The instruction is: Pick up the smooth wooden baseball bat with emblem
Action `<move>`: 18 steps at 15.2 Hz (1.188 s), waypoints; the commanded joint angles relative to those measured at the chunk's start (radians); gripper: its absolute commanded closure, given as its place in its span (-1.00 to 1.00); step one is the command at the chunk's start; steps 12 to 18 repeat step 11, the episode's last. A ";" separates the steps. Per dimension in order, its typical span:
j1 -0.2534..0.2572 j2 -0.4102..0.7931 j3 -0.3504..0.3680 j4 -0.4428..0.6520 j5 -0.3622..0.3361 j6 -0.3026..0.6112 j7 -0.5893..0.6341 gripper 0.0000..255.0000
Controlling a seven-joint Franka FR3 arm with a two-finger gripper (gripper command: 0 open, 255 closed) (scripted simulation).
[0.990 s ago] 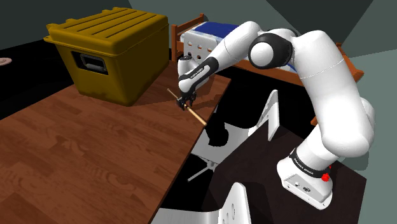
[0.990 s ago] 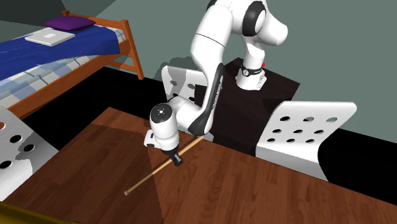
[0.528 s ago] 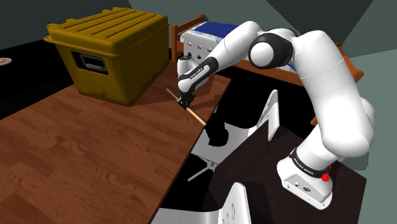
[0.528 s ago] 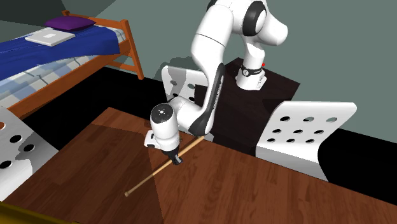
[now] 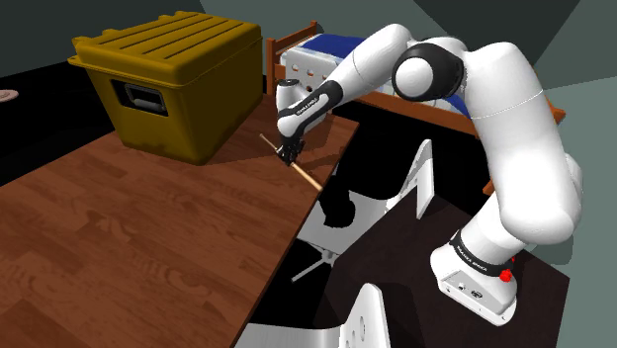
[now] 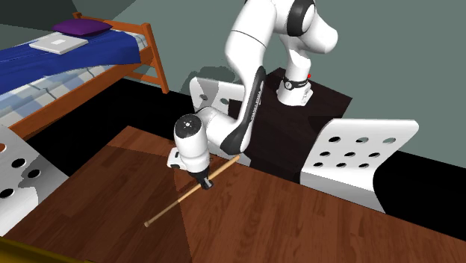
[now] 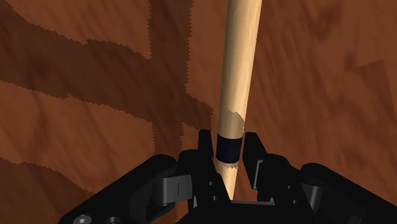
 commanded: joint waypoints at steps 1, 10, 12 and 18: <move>-0.001 -0.021 0.001 -0.007 0.001 -0.014 -0.002 1.00; -0.003 -0.104 0.004 -0.029 0.005 -0.075 -0.008 1.00; -0.003 -0.104 0.004 -0.028 0.005 -0.075 -0.008 1.00; -0.003 -0.104 0.004 -0.028 0.005 -0.075 -0.008 1.00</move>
